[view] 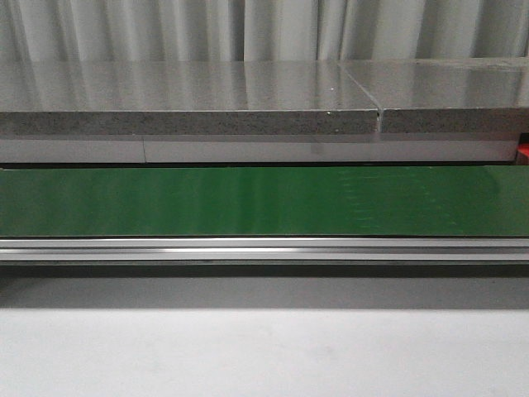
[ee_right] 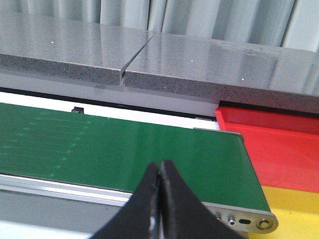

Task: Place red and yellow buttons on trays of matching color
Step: 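Carry the red button onto the green belt and open the left gripper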

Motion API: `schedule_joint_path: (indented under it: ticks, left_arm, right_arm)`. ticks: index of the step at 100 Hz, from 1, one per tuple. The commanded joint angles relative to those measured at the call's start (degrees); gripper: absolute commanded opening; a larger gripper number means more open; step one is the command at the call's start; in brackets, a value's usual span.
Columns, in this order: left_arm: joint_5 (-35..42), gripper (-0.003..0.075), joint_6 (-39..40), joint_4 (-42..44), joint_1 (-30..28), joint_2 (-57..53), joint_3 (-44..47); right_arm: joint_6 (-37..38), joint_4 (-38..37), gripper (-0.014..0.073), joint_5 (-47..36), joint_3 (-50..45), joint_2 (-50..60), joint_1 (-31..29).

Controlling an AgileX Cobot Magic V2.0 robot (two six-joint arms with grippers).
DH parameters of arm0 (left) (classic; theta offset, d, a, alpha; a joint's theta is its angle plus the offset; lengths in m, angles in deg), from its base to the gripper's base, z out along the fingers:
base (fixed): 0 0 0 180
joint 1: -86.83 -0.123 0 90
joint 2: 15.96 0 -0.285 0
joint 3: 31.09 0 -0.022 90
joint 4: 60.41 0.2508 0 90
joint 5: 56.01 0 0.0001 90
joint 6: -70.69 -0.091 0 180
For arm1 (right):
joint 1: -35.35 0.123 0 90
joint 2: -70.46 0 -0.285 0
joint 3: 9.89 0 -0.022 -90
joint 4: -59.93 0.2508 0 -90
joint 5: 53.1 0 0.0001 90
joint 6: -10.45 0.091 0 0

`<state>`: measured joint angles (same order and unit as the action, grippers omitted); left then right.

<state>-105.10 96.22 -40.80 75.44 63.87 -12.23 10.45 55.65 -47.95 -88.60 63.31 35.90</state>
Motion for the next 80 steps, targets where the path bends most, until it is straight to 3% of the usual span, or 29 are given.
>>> schedule_joint_path:
  ticks: [1, 45, 80]
  left_arm:
    - [0.51, 0.002, -0.96, 0.61, 2.57, -1.39, -4.75]
    - [-2.3, 0.002, -6.66, -0.02, 14.99, 9.44, -15.07]
    - [-4.94, 0.002, -7.02, 0.1, 16.1, 16.27, -15.93]
  right_arm:
    - [0.0, -0.02, -0.0067, -4.62, 0.54, 0.78, 0.08]
    - [0.0, -0.02, -0.0067, -4.62, 0.54, 0.78, 0.08]
    - [0.0, -0.02, -0.0067, -4.62, 0.54, 0.78, 0.08]
